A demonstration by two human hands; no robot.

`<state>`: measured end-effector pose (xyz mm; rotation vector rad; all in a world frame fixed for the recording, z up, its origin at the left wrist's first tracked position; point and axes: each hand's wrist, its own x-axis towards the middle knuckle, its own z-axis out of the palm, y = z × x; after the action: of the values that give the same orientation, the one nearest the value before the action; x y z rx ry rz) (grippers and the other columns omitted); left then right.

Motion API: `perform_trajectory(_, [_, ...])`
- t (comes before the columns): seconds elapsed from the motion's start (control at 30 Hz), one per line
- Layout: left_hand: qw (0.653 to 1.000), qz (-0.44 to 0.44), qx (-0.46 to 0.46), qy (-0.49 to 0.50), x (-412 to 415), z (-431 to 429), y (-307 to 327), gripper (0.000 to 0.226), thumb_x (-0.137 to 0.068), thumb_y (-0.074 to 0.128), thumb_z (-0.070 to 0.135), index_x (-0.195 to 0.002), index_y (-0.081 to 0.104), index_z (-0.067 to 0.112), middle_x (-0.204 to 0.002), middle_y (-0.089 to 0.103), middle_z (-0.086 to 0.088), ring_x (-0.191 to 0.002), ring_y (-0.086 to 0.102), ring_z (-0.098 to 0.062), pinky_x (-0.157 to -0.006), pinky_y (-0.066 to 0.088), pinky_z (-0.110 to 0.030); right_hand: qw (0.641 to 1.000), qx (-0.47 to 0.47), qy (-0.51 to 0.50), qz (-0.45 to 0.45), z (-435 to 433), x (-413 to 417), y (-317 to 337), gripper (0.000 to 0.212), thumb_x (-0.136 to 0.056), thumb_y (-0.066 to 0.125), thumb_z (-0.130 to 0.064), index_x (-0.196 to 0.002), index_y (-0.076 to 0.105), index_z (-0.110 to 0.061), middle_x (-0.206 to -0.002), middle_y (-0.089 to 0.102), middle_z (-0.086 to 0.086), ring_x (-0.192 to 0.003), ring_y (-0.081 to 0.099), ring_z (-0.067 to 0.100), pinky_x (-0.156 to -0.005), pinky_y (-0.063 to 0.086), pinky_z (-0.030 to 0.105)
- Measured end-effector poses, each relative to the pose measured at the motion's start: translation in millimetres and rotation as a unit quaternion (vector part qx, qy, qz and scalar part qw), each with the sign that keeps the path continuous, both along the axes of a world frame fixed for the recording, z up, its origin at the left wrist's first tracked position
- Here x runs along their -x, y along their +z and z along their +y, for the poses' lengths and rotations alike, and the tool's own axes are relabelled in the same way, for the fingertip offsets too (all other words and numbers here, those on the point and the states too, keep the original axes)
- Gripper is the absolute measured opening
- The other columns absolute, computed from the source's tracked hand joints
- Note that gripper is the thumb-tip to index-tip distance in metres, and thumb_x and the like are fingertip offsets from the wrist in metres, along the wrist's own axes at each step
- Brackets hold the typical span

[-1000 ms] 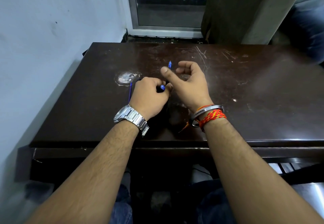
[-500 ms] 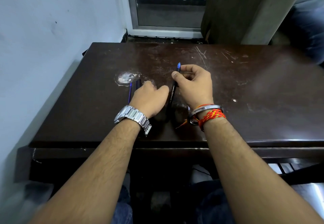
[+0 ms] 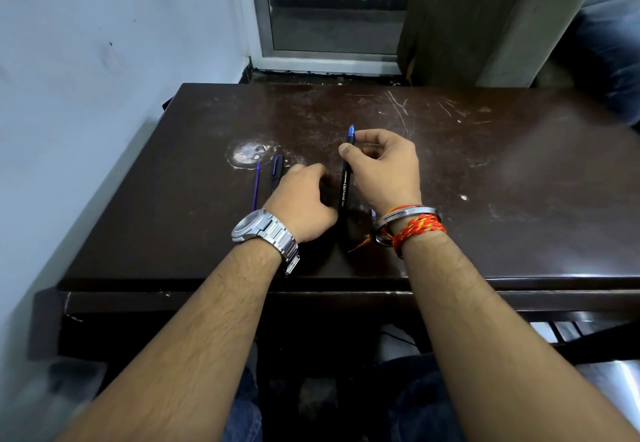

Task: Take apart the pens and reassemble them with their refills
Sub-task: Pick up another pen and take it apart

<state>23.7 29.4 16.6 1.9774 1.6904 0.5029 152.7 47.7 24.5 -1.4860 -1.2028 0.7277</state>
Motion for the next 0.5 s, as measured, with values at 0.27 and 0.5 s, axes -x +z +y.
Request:
perform_trajectory(0.27, [0.963, -0.225, -0.089, 0.118, -5.0, 2.6, 3.3, 0.013, -0.078, 0.065, 0.030, -0.092, 0.067, 0.029, -0.082, 0.068, 0.013, -0.069, 0.063, -0.003, -0.065, 0.045, -0.019, 0.998, 0.019, 0.024, 0.059, 0.6, 0.7, 1.6, 0.008, -0.082, 0.072, -0.020, -0.086, 0.070, -0.026, -0.072, 0.069, -0.008, -0.075, 0.070, 0.015, -0.077, 0.060, 0.038])
perform_trajectory(0.5, [0.962, -0.222, -0.121, 0.105, -1.8, 2.2, 3.7, 0.012, -0.074, 0.080, 0.022, -0.085, 0.076, 0.019, -0.075, 0.073, 0.009, -0.074, 0.070, -0.007, -0.073, 0.058, -0.028, 0.989, 0.019, 0.055, 0.137, 1.3, 5.7, -1.5, 0.016, -0.079, 0.075, -0.025, -0.094, 0.069, -0.022, -0.077, 0.069, -0.004, -0.071, 0.067, 0.011, -0.068, 0.059, 0.033])
